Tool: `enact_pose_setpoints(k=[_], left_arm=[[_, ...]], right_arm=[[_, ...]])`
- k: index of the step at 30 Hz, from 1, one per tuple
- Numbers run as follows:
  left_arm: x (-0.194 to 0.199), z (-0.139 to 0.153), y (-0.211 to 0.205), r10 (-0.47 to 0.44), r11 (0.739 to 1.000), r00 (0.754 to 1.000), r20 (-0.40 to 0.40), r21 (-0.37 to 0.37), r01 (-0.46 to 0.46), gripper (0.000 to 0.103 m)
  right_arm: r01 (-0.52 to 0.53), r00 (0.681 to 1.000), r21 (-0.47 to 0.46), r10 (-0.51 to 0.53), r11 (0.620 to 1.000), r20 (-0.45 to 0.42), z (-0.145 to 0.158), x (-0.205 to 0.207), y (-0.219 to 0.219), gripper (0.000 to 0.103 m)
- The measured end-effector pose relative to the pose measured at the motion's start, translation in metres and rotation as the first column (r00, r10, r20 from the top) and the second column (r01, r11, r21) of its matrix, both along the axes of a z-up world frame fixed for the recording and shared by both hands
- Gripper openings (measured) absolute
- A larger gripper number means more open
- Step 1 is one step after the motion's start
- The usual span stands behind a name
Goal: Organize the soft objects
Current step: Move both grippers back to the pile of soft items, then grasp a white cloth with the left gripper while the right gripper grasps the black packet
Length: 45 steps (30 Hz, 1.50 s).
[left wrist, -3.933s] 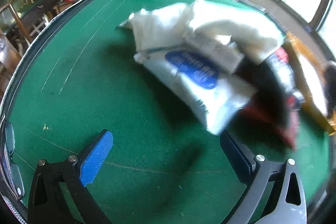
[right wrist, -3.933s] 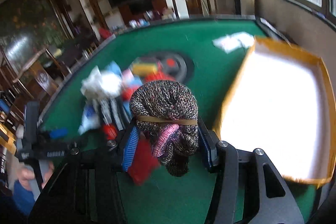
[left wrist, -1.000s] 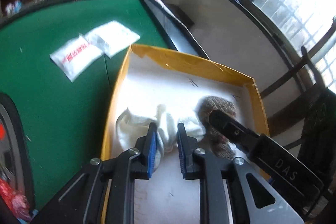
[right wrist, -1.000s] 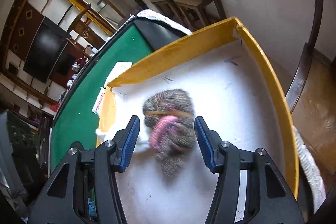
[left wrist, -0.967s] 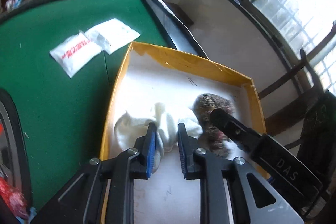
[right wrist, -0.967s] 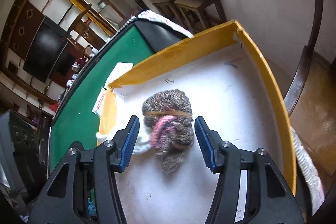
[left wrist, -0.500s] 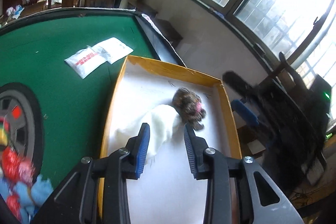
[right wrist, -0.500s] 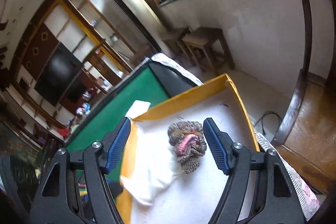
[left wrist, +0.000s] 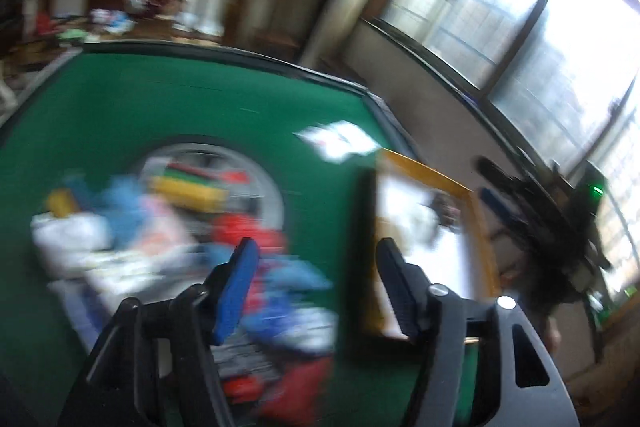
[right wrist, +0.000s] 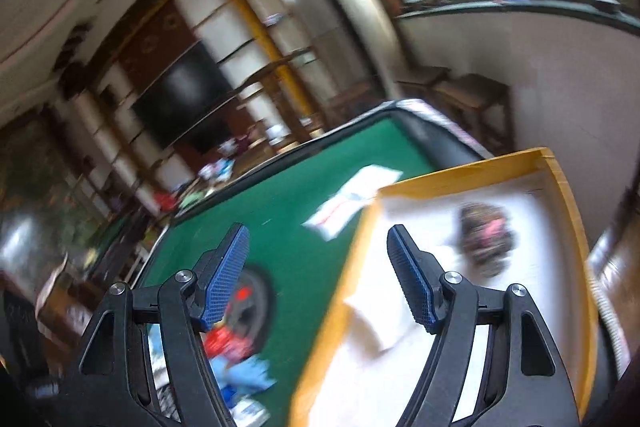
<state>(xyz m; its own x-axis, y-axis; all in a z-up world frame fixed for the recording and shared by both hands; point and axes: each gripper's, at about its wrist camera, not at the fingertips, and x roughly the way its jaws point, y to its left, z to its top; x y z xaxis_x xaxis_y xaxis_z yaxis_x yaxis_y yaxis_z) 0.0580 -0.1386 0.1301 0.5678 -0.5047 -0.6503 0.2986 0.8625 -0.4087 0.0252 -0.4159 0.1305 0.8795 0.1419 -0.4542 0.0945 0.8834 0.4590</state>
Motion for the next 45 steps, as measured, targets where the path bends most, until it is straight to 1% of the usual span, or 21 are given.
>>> enact_pose_setpoints(k=[2, 4, 6, 8, 10, 11, 13, 16, 21, 23, 25, 26, 27, 28, 29, 30, 32, 36, 39, 44, 45], left_arm=[[-0.008, -0.003, 0.040, 0.086, 0.996, 0.996, 0.022, 0.019, -0.086, 0.063], [-0.014, -0.009, 0.080, 0.168, 0.985, 0.986, 0.023, 0.025, -0.169, 0.064], [-0.016, -0.017, 0.113, 0.229, 0.973, 0.973, 0.006, 0.020, -0.229, 0.064], [-0.015, -0.027, 0.144, 0.316, 0.948, 0.949, -0.006, 0.029, -0.316, 0.064], [-0.013, -0.038, 0.165, 0.378, 0.926, 0.926, -0.026, 0.028, -0.377, 0.064], [-0.010, -0.043, 0.172, 0.386, 0.923, 0.922, -0.042, 0.019, -0.385, 0.064], [0.001, -0.052, 0.180, 0.410, 0.912, 0.910, -0.063, 0.033, -0.409, 0.064], [0.020, -0.065, 0.177, 0.392, 0.920, 0.915, -0.092, 0.057, -0.388, 0.064], [0.034, -0.089, 0.178, 0.382, 0.923, 0.917, -0.116, 0.094, -0.373, 0.064], [0.038, -0.094, 0.173, 0.363, 0.931, 0.925, -0.113, 0.086, -0.355, 0.064], [0.041, -0.094, 0.166, 0.360, 0.931, 0.928, -0.098, 0.101, -0.351, 0.063], [0.044, -0.095, 0.163, 0.364, 0.929, 0.928, -0.083, 0.107, -0.355, 0.059], [0.044, -0.096, 0.163, 0.365, 0.928, 0.928, -0.078, 0.106, -0.356, 0.045], [0.046, -0.098, 0.162, 0.367, 0.927, 0.926, -0.082, 0.109, -0.358, 0.038], [0.046, -0.100, 0.163, 0.372, 0.926, 0.924, -0.087, 0.108, -0.362, 0.029], [0.046, -0.103, 0.164, 0.372, 0.926, 0.923, -0.095, 0.106, -0.362, 0.019], [0.043, -0.107, 0.172, 0.372, 0.928, 0.921, -0.117, 0.090, -0.363, 0.015], [0.035, -0.102, 0.186, 0.371, 0.928, 0.922, -0.110, 0.038, -0.369, 0.014], [0.028, -0.093, 0.190, 0.370, 0.929, 0.925, -0.084, 0.007, -0.370, 0.014], [0.023, -0.086, 0.199, 0.370, 0.926, 0.926, -0.072, -0.054, -0.374, 0.014], [0.022, -0.084, 0.200, 0.373, 0.924, 0.926, -0.066, -0.061, -0.377, 0.015]], right_arm=[[-0.115, 0.993, -0.022, 0.115, 0.993, -0.008, -0.001, 0.001, 0.033, 0.072], [-0.200, 0.980, -0.017, 0.199, 0.980, -0.020, -0.005, 0.002, 0.057, 0.072], [-0.306, 0.951, 0.007, 0.306, 0.952, -0.051, -0.015, 0.003, 0.084, 0.072], [-0.402, 0.912, 0.027, 0.403, 0.915, -0.073, -0.025, 0.001, 0.111, 0.072], [-0.475, 0.873, 0.051, 0.477, 0.879, -0.098, -0.036, 0.000, 0.130, 0.072], [-0.488, 0.865, 0.055, 0.491, 0.871, -0.107, -0.041, 0.001, 0.136, 0.072], [-0.504, 0.854, 0.042, 0.505, 0.863, -0.126, -0.049, 0.001, 0.144, 0.072], [-0.508, 0.853, 0.007, 0.504, 0.861, -0.138, -0.053, 0.000, 0.147, 0.072], [-0.508, 0.849, 0.037, 0.507, 0.861, -0.148, -0.058, 0.007, 0.141, 0.072], [-0.509, 0.847, 0.035, 0.508, 0.860, -0.157, -0.059, 0.010, 0.146, 0.072], [-0.514, 0.844, 0.031, 0.512, 0.857, -0.162, -0.057, 0.010, 0.148, 0.072], [-0.517, 0.842, 0.027, 0.514, 0.855, -0.164, -0.057, 0.010, 0.149, 0.072], [-0.521, 0.840, 0.021, 0.517, 0.853, -0.167, -0.058, 0.010, 0.151, 0.072], [-0.527, 0.835, 0.013, 0.521, 0.850, -0.174, -0.059, 0.011, 0.154, 0.072], [-0.534, 0.830, 0.007, 0.527, 0.845, -0.182, -0.060, 0.011, 0.156, 0.072], [-0.548, 0.821, 0.003, 0.538, 0.837, -0.191, -0.061, 0.011, 0.160, 0.072], [-0.580, 0.798, -0.015, 0.564, 0.815, -0.214, -0.066, 0.011, 0.170, 0.072], [-0.628, 0.764, -0.095, 0.587, 0.773, -0.268, -0.075, 0.010, 0.193, 0.072], [-0.646, 0.753, -0.172, 0.584, 0.744, -0.304, -0.084, 0.008, 0.209, 0.072], [-0.681, 0.728, -0.269, 0.590, 0.681, -0.349, -0.096, 0.005, 0.231, 0.072], [-0.676, 0.734, -0.299, 0.580, 0.674, -0.354, -0.098, 0.004, 0.234, 0.072]])
